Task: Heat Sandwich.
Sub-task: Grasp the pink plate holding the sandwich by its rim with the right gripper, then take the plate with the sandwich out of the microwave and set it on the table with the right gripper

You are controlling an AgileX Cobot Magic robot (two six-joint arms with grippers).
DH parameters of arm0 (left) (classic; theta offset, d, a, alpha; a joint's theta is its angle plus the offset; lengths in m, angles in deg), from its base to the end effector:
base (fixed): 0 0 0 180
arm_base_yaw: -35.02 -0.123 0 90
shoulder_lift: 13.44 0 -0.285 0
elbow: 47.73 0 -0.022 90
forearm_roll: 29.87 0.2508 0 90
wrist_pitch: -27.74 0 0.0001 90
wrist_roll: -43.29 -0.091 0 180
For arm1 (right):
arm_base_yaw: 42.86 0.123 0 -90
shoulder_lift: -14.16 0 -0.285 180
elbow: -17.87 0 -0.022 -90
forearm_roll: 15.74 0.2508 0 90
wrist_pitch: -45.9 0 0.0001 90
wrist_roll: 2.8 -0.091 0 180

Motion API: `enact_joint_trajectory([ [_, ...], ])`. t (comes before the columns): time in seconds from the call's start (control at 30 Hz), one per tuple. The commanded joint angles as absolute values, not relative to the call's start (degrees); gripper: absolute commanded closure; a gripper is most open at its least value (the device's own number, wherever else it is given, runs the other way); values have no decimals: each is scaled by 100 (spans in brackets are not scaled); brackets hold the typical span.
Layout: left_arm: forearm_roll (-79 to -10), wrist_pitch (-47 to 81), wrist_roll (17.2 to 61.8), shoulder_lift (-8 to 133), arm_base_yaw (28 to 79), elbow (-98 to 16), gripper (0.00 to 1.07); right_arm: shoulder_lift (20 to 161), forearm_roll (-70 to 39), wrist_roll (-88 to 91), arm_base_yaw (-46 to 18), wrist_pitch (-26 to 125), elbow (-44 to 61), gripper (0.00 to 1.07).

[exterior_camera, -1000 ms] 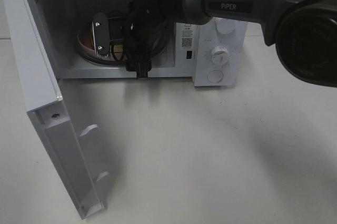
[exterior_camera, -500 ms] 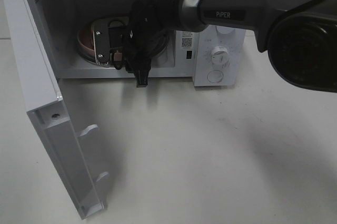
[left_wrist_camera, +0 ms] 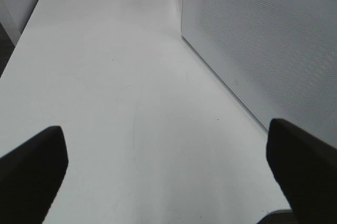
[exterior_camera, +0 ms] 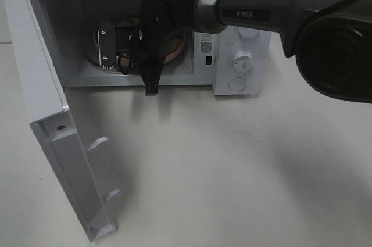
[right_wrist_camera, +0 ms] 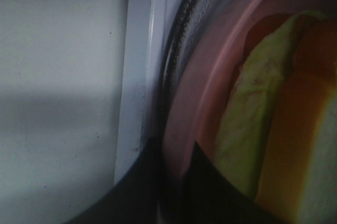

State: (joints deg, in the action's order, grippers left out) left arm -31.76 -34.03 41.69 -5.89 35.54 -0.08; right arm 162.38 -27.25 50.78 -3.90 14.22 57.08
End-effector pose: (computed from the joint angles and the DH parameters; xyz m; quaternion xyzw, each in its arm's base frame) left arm -0.0081 -0.0026 0.2803 0.0167 0.8522 -0.0115 0.5228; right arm 0.4294 0.3349 0.1426 -0.7204 0.6024 -0.1202 0.3220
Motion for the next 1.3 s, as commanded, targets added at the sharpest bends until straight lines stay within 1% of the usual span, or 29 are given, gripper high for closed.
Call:
enact_joint_trajectory([
  [0.03,-3181,-3340,4197,-629,3577,-8,9,16197,-2565,4957,-407,1273,5691,107],
  [0.47,-3181,-3340,4197,-629,3577,-8,9,16117,-2421,5204,-413,1061,5691,107],
  [0.77,-3181,-3340,4197,-629,3577,-8,9,15974,-2416,5204,-413,1290,5576,107],
  [0.93,-3181,-3340,4197,-629,3577,-8,9,15848,-2444,5209,-413,1588,5152,107],
  [1.07,-3181,-3340,4197,-629,3577,-8,9,15504,-2513,5404,-413,1960,4614,107],
  [1.3,-3181,-3340,4197,-629,3577,-8,9,15092,-2611,5484,-413,2293,4041,107],
])
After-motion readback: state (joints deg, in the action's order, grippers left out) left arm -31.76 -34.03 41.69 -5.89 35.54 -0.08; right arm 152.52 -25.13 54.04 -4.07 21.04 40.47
